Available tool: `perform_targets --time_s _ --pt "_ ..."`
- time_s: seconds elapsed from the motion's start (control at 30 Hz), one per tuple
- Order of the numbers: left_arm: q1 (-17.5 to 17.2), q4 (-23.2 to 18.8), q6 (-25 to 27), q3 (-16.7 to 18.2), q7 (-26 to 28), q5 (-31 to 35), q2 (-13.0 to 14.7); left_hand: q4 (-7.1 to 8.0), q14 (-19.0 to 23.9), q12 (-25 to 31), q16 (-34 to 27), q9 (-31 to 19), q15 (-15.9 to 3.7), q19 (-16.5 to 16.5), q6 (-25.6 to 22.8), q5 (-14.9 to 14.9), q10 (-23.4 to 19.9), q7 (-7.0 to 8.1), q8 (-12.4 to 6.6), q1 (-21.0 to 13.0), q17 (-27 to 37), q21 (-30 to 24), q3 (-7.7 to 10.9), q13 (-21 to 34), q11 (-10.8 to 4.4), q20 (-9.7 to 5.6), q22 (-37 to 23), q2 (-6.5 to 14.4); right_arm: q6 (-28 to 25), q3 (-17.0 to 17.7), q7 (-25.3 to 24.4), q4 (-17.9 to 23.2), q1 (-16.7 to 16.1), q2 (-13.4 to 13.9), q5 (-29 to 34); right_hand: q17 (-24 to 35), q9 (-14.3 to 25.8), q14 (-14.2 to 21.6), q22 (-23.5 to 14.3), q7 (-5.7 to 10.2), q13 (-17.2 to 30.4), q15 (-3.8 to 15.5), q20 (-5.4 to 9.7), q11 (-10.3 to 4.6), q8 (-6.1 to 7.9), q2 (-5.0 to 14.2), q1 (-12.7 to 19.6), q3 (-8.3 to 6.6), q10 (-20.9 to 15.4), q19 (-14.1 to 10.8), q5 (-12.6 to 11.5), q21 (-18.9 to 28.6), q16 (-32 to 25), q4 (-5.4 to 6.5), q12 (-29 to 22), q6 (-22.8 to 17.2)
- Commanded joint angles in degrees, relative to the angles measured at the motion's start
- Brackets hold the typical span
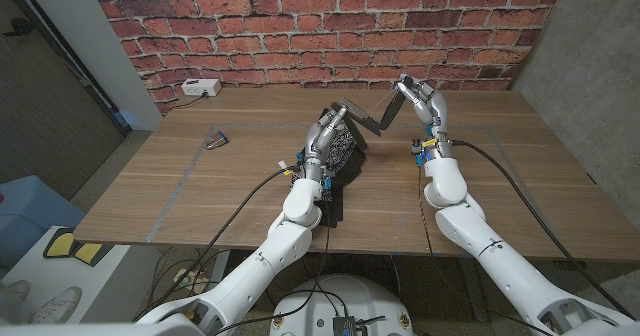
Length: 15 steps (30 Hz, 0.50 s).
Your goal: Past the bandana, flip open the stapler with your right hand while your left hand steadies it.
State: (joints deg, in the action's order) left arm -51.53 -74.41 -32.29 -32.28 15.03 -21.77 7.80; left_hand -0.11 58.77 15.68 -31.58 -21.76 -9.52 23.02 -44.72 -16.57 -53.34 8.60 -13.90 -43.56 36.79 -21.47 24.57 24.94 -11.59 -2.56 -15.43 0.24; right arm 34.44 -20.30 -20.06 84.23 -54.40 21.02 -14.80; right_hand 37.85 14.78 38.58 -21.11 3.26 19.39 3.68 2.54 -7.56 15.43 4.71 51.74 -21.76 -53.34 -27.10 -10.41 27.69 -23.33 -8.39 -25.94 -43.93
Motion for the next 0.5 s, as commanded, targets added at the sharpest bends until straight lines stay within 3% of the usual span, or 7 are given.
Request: perform_targets --time_s 0.03,0.5 --pt "0.18 1.38 -2.69 0.56 0.2 0.41 -0.84 -0.2 -0.53 -0.2 0.05 -0.04 -3.82 0.09 -1.7 -0.37 -1.16 1.94 0.04 -9.51 0.32 -0.37 0.23 0.18 -0.51 0.19 -0.17 9.28 -0.14 0.74 -1.11 0.54 -0.97 -0.65 -0.44 0.17 0.22 0.63 -0.16 3.41 0.1 10.02 3.06 -1.26 -0.1 6.5 6.14 -4.04 -1.86 0.39 -0.2 0.43 0.19 3.33 -0.16 -3.89" --pt "0.89 3.94 -5.2 1.13 -0.65 -0.01 -1.75 -0.25 -0.5 -0.33 -0.14 -0.12 -3.83 0.2 -1.69 -0.45 -1.27 1.95 0.11 -9.66 0.71 -0.57 0.14 0.25 -0.53 0.07 -0.2 9.23 -0.14 1.06 -1.96 0.03 -1.03 -1.48 -0.7 0.32 0.26 0.8 -0.31 3.22 -0.1 10.02 3.07 -1.18 -0.23 6.41 6.31 -4.27 -1.96 0.98 -0.17 0.88 0.48 3.27 -0.09 -4.05"
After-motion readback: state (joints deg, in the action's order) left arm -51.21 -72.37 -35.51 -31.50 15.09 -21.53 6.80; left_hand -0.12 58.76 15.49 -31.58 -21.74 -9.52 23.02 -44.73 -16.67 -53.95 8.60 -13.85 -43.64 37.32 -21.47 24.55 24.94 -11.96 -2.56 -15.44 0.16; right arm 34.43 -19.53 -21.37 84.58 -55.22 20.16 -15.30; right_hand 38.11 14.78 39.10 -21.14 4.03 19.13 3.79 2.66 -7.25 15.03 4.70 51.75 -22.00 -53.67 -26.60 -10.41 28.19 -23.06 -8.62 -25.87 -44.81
